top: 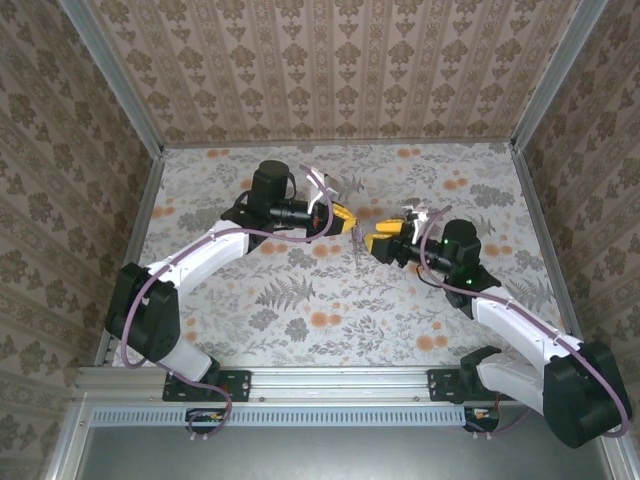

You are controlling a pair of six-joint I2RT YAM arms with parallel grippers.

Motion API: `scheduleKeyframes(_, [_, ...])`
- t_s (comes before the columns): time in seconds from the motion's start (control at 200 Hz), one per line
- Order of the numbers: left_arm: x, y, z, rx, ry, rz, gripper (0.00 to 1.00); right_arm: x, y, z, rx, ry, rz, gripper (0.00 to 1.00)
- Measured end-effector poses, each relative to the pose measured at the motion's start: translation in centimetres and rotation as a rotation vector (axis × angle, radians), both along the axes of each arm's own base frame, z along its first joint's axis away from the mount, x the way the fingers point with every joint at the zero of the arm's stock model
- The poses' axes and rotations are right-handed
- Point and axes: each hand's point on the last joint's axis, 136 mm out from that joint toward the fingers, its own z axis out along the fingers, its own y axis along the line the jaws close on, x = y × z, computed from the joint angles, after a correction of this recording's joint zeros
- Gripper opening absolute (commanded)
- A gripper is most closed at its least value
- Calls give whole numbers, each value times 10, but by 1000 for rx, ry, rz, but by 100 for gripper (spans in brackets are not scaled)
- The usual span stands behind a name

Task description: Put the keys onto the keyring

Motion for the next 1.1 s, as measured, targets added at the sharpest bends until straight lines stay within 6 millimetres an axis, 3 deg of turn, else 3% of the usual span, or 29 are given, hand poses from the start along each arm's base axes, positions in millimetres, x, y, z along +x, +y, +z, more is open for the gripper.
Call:
scheduleKeyframes(0.42, [-5,-2,3,-4,-6,-11,0,7,12,-32,-53,65,3,54])
scheduleKeyframes(0.63, [-6,-2,3,-5,-6,-13,0,16,17,-22,-52,45,2,50])
scheduleKeyframes(0.79, [-6,-3,3,-4,-6,-13,0,18,21,-10,-58,1,12,29])
scheduleKeyframes(1.005, [-4,-3,1,-4,-13,-1,0,11,28,-13,-73,-2,47,1])
scheduleKeyframes(1.1, [-4,-1,-2,-3,-2,3,0,8,30,-17,-84,7,57,0])
